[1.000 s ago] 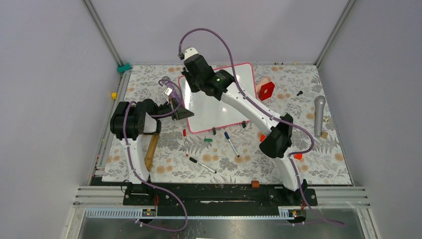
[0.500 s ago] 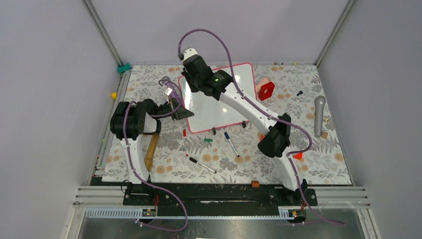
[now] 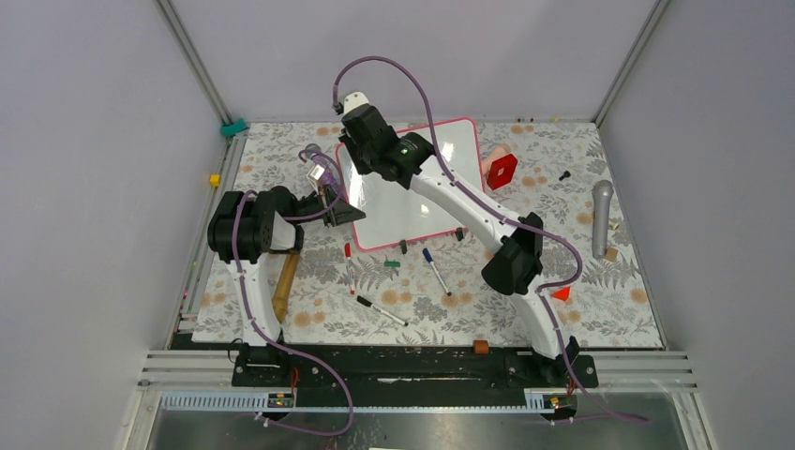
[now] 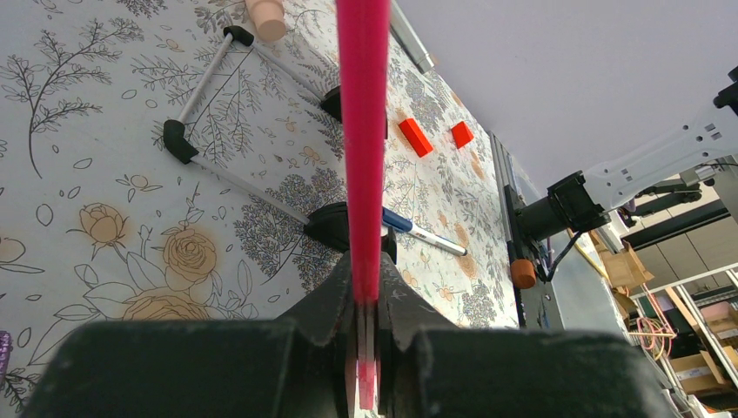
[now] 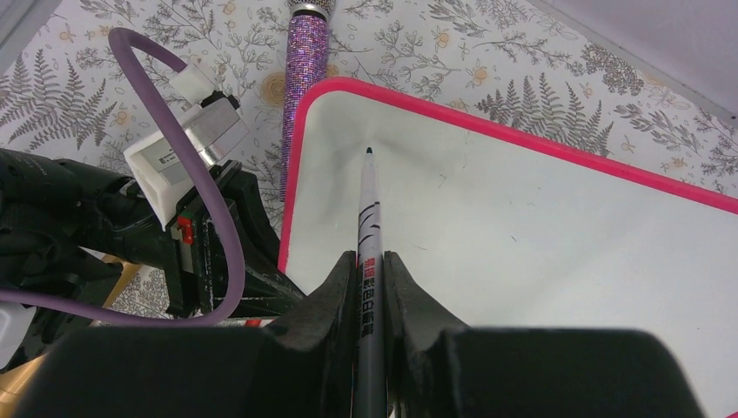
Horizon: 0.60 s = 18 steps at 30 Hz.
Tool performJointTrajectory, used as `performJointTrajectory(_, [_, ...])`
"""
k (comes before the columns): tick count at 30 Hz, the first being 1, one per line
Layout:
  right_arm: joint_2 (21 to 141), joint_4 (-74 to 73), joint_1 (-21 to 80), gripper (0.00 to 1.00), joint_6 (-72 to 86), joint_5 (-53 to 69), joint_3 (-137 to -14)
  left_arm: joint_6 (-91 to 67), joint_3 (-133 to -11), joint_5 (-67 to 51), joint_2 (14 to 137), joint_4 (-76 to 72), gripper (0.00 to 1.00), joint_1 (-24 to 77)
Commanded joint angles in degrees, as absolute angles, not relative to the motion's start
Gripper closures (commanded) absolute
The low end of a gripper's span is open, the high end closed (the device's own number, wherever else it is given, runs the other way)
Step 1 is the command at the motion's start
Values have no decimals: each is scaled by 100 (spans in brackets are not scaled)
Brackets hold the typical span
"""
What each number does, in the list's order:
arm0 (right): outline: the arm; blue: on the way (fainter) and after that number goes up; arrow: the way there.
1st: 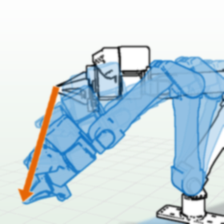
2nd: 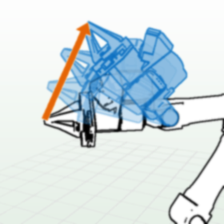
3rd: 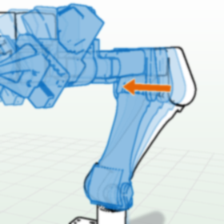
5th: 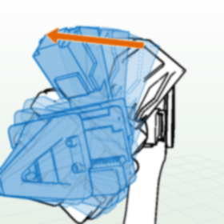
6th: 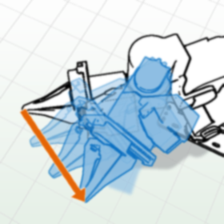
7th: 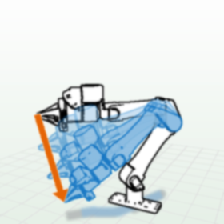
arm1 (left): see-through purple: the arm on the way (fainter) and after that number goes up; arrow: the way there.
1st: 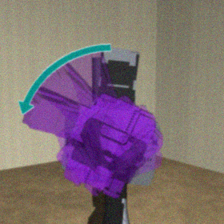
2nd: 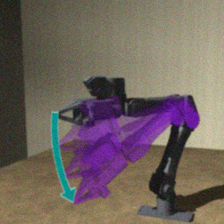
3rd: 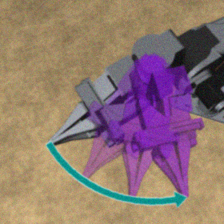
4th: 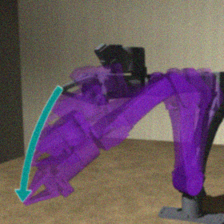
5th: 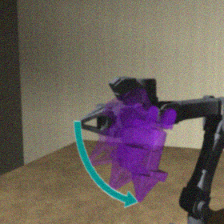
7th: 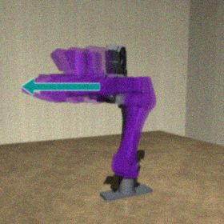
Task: Write a sentence on the whiteboard
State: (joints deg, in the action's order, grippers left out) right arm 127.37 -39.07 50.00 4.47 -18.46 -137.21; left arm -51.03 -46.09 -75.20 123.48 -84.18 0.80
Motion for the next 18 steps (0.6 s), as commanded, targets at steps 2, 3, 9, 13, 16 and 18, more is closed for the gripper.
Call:
performJointTrajectory(2, [12825, -3736, 5046, 100, 427, -1881, -14073, -5137, -4720, -7644, 12502, -8392, 100, 202])
performJointTrajectory(3, [12838, -3728, 5046, 100, 437, -1895, -14071, -5141, -4720, -7642, 12503, -8392, 100, 202])
performJointTrajectory(9, [12881, -3705, 5048, 100, 420, -1948, -14069, -5140, -4727, -7642, 12506, -8389, 100, 202])
performJointTrajectory(13, [12887, -3709, 5046, 100, 396, -2001, -14051, -5139, -4726, -7651, 12500, -8393, 100, 202])
performJointTrajectory(16, [12843, -3702, 5046, 100, 404, -2004, -13975, -5142, -4720, -7650, 12491, -8393, 100, 202])
performJointTrajectory(18, [12827, -3716, 5043, 100, 403, -2002, -13926, -5136, -4720, -7654, 12496, -8392, 100, 202])
